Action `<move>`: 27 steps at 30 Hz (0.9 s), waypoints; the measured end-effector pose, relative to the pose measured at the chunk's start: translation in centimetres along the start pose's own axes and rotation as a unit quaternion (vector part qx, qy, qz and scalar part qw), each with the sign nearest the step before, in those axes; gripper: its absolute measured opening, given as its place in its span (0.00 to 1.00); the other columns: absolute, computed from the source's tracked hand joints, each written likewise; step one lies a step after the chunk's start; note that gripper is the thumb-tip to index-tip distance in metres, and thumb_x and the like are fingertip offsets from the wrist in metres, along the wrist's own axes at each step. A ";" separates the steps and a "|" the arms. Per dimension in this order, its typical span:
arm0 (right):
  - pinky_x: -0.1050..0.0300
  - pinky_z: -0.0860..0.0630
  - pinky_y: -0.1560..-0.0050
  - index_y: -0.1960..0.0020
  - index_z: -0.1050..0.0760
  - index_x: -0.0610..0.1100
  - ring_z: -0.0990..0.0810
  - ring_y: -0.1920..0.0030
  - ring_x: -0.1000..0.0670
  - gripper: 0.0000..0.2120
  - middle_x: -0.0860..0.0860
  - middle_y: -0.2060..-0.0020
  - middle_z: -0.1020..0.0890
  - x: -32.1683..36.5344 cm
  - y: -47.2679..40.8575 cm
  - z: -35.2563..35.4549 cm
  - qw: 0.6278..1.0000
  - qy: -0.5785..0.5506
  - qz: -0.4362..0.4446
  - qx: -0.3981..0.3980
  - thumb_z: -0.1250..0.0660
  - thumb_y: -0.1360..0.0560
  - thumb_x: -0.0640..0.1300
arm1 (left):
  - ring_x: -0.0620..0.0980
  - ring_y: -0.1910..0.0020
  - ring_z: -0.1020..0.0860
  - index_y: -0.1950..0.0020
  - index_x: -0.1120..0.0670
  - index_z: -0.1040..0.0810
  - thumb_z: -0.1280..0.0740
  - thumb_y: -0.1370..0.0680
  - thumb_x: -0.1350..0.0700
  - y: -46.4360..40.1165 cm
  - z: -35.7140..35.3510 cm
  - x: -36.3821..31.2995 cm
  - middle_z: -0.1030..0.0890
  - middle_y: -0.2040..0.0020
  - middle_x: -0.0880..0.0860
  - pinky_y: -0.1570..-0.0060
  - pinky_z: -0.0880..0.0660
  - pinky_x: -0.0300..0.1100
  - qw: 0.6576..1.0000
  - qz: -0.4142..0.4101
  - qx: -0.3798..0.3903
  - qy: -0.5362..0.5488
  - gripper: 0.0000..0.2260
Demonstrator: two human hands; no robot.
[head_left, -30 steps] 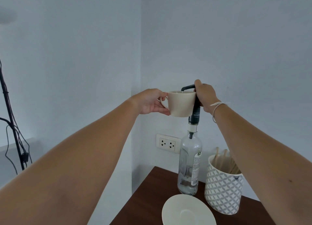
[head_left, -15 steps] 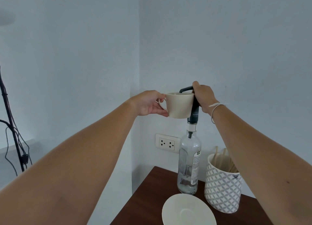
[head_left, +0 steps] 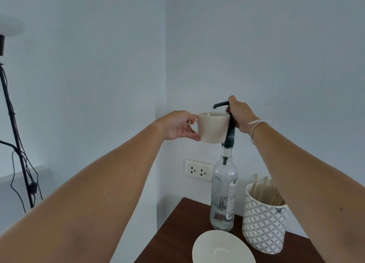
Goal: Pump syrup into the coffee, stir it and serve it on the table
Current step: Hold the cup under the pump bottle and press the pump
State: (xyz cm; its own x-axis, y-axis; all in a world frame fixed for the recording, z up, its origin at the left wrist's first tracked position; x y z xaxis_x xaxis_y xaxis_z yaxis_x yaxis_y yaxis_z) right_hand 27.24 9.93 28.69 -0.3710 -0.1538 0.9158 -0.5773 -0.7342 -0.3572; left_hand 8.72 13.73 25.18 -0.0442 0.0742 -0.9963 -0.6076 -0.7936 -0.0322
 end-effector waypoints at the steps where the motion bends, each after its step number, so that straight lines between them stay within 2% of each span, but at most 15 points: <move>1: 0.53 0.35 0.57 0.69 0.33 0.43 0.34 0.66 0.48 0.15 0.50 0.68 0.31 0.1 -0.1 0.0 1.000 -0.008 -0.005 0.002 0.47 0.28 0.51 | 0.64 0.60 0.20 0.63 0.58 0.33 0.41 0.20 0.58 0.0 0.0 -0.2 0.24 0.58 0.69 0.63 0.19 0.39 1.000 -0.002 0.000 0.001 0.12; 9: 0.51 0.31 0.55 0.69 0.32 0.44 0.30 0.60 0.44 0.15 0.49 0.68 0.29 0.1 -0.1 -0.3 1.000 -0.019 -0.008 0.002 0.47 0.29 0.51 | 0.63 0.60 0.20 0.63 0.58 0.33 0.41 0.19 0.58 0.1 0.1 -1.0 0.23 0.58 0.69 0.63 0.19 0.39 1.000 -0.010 -0.005 0.000 0.12; 21: 0.51 0.32 0.56 0.69 0.34 0.44 0.32 0.61 0.45 0.14 0.49 0.69 0.31 0.5 -0.3 -0.1 1.000 -0.007 0.016 -0.012 0.47 0.29 0.51 | 0.64 0.60 0.20 0.63 0.58 0.34 0.42 0.19 0.58 -0.1 0.1 -1.0 0.23 0.58 0.69 0.62 0.20 0.39 1.000 -0.002 -0.006 0.001 0.12; 25: 0.51 0.33 0.56 0.68 0.36 0.45 0.33 0.60 0.45 0.13 0.49 0.69 0.33 0.6 -0.2 -0.1 1.000 -0.002 0.026 -0.012 0.47 0.30 0.52 | 0.66 0.54 0.21 0.63 0.58 0.34 0.42 0.19 0.58 -0.1 0.1 -1.2 0.23 0.58 0.69 0.60 0.20 0.40 1.000 -0.001 -0.006 -0.007 0.12; 27: 0.50 0.33 0.56 0.68 0.37 0.45 0.33 0.60 0.45 0.12 0.49 0.69 0.33 0.8 -0.1 -0.1 1.000 0.004 0.029 -0.011 0.47 0.32 0.53 | 0.66 0.54 0.21 0.63 0.58 0.34 0.42 0.19 0.58 -0.1 0.2 -1.2 0.23 0.57 0.69 0.60 0.20 0.40 1.000 -0.001 -0.005 -0.008 0.12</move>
State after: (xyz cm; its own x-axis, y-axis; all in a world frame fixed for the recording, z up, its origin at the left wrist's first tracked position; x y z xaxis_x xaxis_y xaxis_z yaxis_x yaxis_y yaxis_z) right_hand 26.93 9.98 29.40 -0.4096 -0.1896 0.8923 -0.5714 -0.7092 -0.4130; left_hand 8.71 13.81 26.43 -0.0565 0.0850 -0.9948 -0.6001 -0.7992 -0.0342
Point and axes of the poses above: each hand's wrist, its own y-axis away from the middle knuckle, its own z-axis out of the back of the hand, x = y × z, the point moved 8 cm from there along -y, towards the middle knuckle
